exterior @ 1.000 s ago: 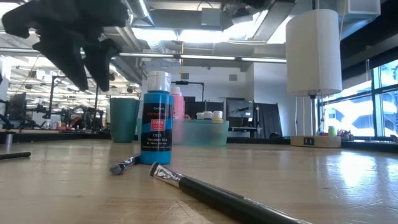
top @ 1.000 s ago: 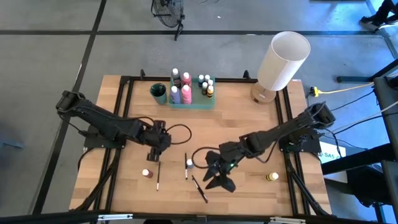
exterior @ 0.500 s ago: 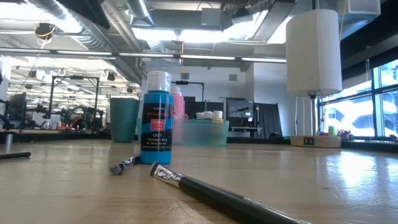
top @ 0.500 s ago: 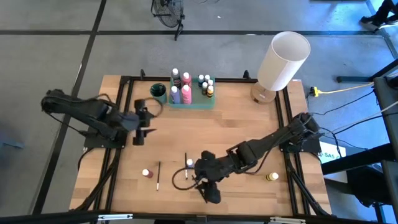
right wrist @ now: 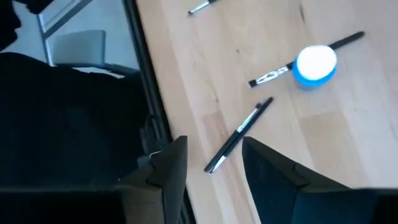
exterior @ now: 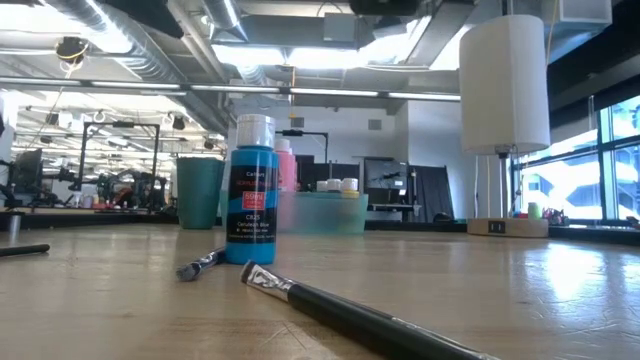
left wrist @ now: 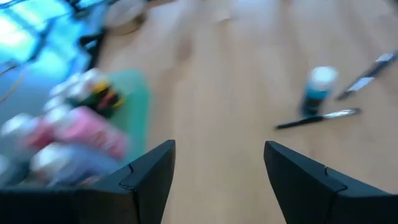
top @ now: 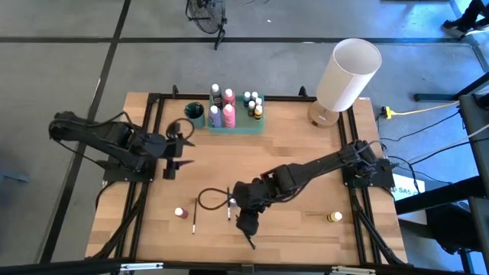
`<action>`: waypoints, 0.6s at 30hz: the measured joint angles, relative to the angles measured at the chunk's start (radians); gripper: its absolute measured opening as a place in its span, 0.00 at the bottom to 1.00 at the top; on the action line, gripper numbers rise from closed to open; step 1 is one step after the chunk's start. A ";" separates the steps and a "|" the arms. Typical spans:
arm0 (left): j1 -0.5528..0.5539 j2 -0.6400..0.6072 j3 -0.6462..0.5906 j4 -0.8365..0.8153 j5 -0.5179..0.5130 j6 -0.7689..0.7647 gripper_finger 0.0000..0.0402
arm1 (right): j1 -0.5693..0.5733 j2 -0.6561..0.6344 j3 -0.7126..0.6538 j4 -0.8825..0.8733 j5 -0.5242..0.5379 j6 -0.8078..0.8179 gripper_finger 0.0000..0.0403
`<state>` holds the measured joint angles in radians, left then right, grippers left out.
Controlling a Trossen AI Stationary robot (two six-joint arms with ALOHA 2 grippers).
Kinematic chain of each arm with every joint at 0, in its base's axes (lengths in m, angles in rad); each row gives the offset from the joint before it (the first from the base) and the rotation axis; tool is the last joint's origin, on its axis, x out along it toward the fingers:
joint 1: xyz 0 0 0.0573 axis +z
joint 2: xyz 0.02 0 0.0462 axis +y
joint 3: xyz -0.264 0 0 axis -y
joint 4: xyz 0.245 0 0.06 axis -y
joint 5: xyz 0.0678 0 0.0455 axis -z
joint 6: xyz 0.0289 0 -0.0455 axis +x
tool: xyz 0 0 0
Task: Pick & Place Paint Supplies
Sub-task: Put the silver paintbrush into the green cup
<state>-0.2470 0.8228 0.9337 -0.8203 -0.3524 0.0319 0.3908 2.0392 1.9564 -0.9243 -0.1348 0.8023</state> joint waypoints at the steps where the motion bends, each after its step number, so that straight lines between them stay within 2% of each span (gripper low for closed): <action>1: 0.000 0.004 -0.016 0.040 0.036 0.015 0.60 | -0.001 0.000 0.000 0.005 -0.004 -0.007 0.39; 8: -0.001 0.068 -0.060 0.338 0.312 -0.045 0.60 | 0.044 -0.016 0.001 0.026 -0.055 -0.101 0.39; 11: -0.017 0.090 -0.060 0.405 0.377 -0.068 0.60 | 0.079 -0.016 0.001 0.052 -0.079 -0.127 0.39; 13: -0.039 0.101 -0.060 0.406 0.347 -0.032 0.60 | 0.108 -0.017 0.001 0.066 -0.118 -0.155 0.39; 18: -0.144 0.145 -0.060 0.423 0.150 0.138 0.60 | 0.169 -0.018 0.001 0.090 -0.125 -0.176 0.39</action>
<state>-0.3912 0.9676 0.8738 -0.3969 -0.2020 0.1701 0.5597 2.0216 1.9575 -0.8347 -0.2595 0.6261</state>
